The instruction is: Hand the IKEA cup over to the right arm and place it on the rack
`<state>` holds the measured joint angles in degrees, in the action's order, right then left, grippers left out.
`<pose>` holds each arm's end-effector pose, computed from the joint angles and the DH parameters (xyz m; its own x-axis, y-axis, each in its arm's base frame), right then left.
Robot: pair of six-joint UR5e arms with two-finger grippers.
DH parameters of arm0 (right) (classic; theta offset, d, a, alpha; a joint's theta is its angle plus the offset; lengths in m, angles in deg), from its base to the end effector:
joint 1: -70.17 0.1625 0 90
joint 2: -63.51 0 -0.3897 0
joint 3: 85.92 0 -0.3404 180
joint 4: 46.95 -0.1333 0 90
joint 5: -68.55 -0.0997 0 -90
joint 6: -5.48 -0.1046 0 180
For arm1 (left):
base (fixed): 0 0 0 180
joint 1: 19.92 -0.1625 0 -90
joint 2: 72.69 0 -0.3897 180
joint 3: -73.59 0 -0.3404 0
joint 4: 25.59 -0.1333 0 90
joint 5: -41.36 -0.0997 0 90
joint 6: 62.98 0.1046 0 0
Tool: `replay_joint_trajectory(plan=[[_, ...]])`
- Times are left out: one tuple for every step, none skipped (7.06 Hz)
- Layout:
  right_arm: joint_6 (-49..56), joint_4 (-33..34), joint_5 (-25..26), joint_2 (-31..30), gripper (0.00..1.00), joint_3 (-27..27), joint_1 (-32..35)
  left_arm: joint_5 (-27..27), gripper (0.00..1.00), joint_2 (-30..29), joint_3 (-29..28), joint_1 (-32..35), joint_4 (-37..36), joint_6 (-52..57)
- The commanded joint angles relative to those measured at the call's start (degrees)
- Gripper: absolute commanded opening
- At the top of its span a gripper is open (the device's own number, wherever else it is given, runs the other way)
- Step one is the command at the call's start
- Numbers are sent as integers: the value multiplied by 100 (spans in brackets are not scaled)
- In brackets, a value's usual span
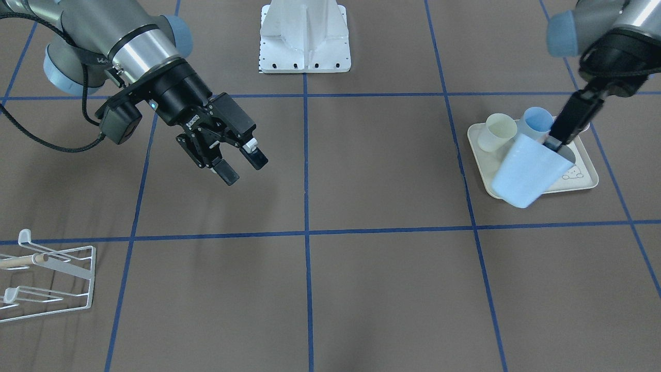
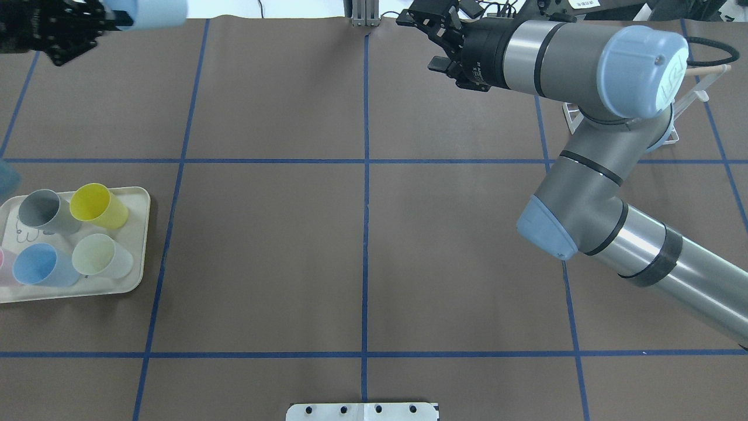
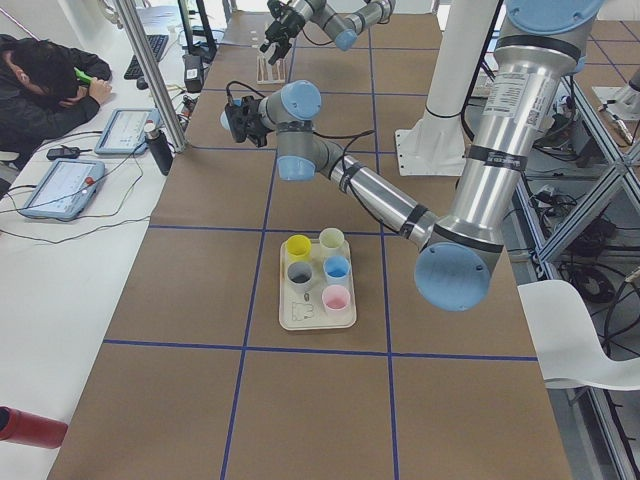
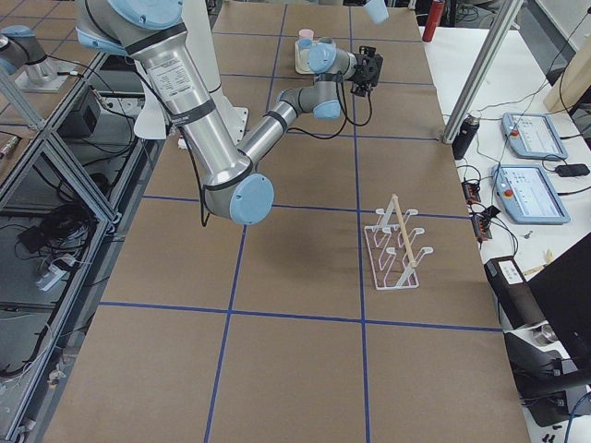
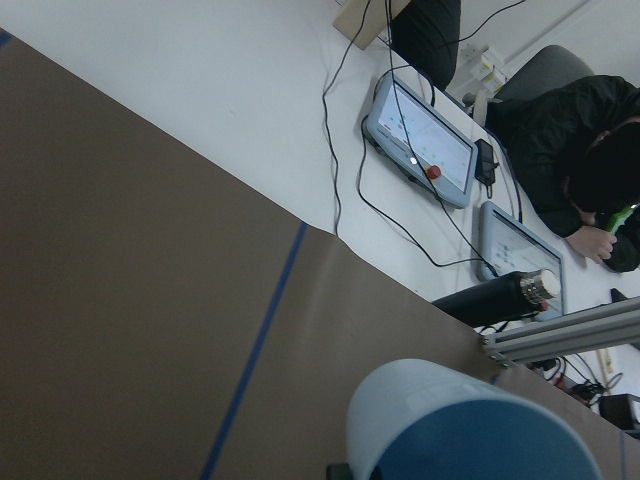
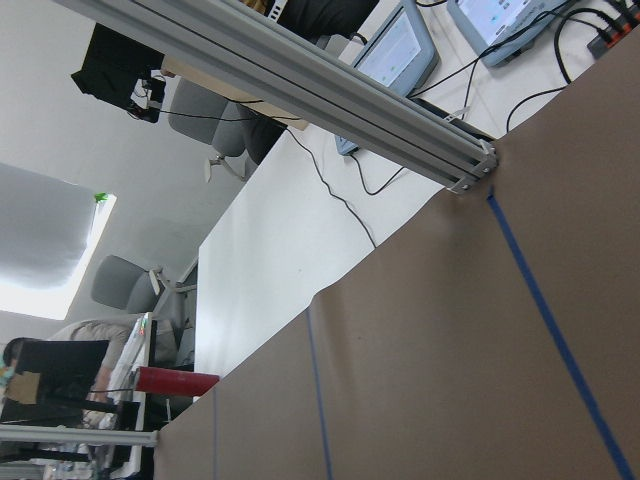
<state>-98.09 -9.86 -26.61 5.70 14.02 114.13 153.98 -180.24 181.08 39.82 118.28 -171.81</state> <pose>-0.3136 -0.4745 0.1555 -0.2086 0.1235 0.9702 -0.5945 0.7717 -0.2260 0.1689 -0.4741 0.2408 -0.1857 -0.2729 -0.9439 0.5743 0.7493 -0.3296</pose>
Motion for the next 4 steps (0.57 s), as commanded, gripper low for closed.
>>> replay_joint_trajectory(plan=[[-400, -692, 278, 41, 100, -1, -159, -1438, 0, -765, -9, -1363, 304, -1171], [-531, -703, 288, 41, 100, 7, -168, -1862, 0, -802, -209, -1647, 1352, -1811], [-576, -711, 279, 59, 100, 34, -168, -2075, 0, -803, -446, -1710, 2110, -2252], [-680, -711, 279, 85, 100, 77, -168, -2295, 0, -811, -579, -1763, 2449, -2544]])
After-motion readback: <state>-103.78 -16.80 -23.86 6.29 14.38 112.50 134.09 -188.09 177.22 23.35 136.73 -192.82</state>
